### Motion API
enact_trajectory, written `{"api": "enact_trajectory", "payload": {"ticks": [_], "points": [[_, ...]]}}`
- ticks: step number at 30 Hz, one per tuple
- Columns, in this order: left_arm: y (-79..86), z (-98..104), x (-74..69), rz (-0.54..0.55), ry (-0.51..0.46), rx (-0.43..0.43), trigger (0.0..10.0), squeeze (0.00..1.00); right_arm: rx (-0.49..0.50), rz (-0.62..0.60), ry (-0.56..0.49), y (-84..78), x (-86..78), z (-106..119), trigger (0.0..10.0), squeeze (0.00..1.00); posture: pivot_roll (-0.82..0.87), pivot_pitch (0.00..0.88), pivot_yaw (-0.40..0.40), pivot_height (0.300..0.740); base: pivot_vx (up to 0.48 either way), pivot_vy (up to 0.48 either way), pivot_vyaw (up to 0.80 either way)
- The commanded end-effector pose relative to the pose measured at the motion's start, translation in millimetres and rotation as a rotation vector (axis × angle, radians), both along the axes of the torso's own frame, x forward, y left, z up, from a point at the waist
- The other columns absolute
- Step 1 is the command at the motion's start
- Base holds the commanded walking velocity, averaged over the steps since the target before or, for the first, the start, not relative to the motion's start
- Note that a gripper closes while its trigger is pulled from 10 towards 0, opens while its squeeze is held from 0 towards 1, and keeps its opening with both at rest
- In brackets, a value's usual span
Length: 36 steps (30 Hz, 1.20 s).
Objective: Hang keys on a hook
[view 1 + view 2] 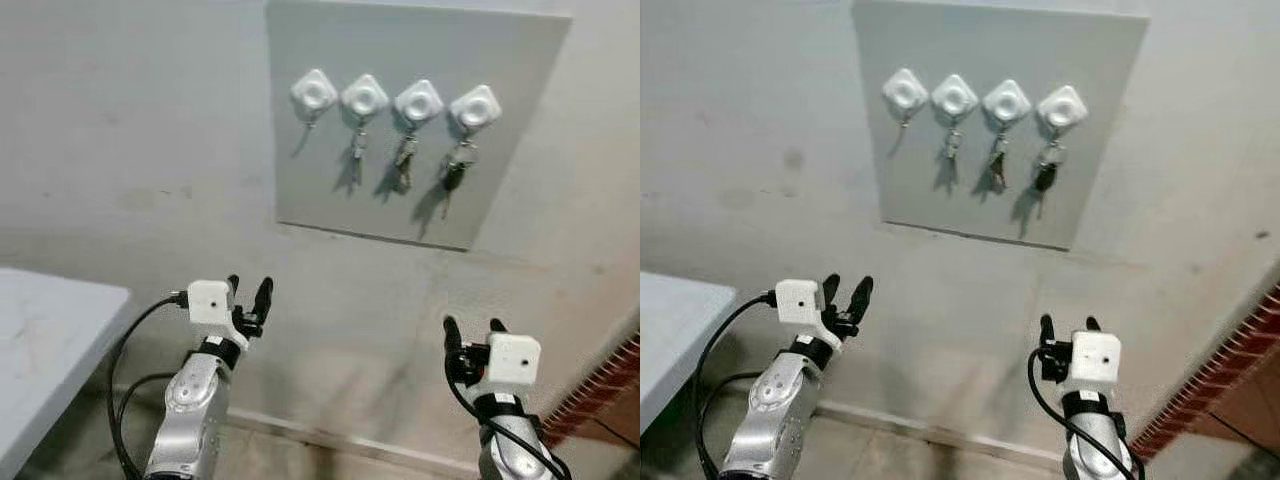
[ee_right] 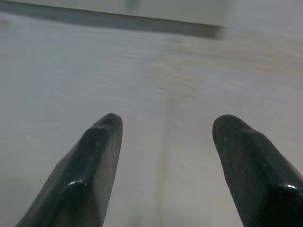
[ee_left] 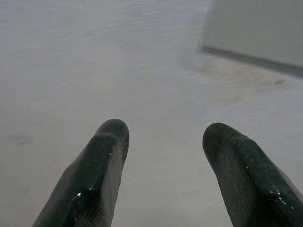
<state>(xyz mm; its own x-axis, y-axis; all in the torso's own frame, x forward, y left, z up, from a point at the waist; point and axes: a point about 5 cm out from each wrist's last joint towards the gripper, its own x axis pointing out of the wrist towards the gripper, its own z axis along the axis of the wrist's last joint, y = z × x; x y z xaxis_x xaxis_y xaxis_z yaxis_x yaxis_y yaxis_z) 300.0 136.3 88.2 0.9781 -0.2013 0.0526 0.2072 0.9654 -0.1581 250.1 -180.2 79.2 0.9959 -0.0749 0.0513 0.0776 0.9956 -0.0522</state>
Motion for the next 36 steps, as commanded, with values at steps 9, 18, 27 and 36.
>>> {"api": "enact_trajectory", "payload": {"ticks": [9,18,27,36], "points": [[2.9,1.3,7.2,0.008,0.009,0.018,10.0,0.0,-0.006,0.017,-0.016,-2.7,5.4,4.3,10.0,0.0,-0.08,0.0,-0.006,0.74,0.0,0.0,0.8],[-4.8,5.4,7.5,-0.048,0.001,-0.008,10.0,0.0,-0.003,0.051,-0.047,1.4,10.1,11.7,10.0,0.0,-0.08,0.0,-0.01,0.74,0.0,0.0,0.8],[-10.4,-1.0,-13.0,-0.1,-0.012,-0.034,10.0,0.0,0.012,0.067,-0.024,3.7,-7.3,3.7,10.0,0.0,-0.07,0.0,-0.016,0.74,0.0,0.0,0.8],[-9.8,2.4,-15.1,-0.092,-0.013,-0.051,10.0,0.0,0.021,0.078,-0.026,6.5,-10.2,5.2,10.0,0.0,-0.07,0.0,-0.019,0.74,0.0,0.0,0.8]]}}
